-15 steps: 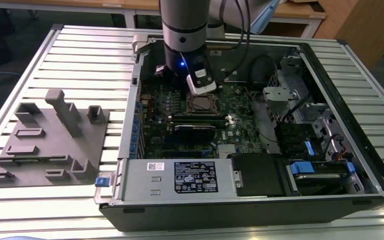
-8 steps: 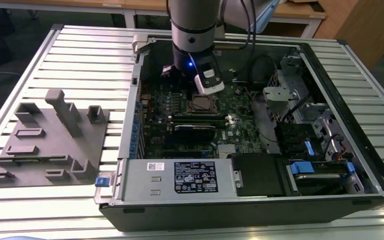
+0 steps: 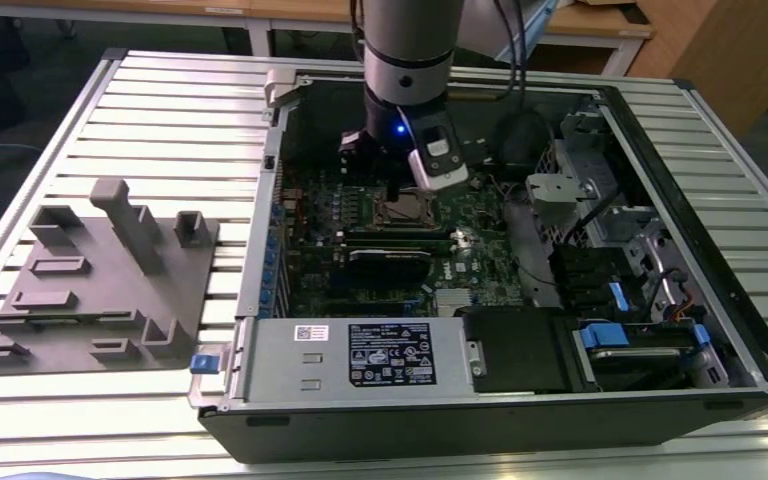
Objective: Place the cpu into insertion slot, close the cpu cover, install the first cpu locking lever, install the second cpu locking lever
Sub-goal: 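Install the second cpu locking lever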
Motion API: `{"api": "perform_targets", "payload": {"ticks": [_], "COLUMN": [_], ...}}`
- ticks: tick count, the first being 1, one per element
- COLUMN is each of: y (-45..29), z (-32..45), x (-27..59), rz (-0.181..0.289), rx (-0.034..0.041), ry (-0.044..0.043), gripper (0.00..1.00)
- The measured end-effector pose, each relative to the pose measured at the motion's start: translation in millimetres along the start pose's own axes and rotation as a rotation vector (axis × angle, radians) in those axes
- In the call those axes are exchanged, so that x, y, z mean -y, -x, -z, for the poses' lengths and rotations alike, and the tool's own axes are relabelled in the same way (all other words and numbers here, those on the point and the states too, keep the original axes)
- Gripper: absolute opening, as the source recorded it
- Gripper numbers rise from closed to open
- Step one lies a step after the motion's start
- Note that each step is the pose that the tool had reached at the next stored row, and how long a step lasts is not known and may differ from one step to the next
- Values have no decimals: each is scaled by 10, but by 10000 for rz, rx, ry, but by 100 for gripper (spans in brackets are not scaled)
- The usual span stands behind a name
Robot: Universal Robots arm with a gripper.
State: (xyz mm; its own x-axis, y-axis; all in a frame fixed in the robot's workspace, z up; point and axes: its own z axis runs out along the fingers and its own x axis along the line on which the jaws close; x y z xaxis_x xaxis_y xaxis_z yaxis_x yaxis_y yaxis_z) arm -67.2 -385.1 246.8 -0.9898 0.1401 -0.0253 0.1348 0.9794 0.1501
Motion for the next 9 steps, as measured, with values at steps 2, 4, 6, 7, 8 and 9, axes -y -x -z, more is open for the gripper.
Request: {"api": "perform_targets", "payload": {"ticks": [2,4,6,7,8,9], "y": [24,36,40,41,43,45], "z": [0,2,4,6,7,9], "x": [5,18,35,46,58,69], "rz": [1,3,4,5,6,7], "rx": [0,4,10,13,15,17], "ry": [-16,-54,-97,-117,-135,-155], "gripper": [11,11,11,11,11,11]}}
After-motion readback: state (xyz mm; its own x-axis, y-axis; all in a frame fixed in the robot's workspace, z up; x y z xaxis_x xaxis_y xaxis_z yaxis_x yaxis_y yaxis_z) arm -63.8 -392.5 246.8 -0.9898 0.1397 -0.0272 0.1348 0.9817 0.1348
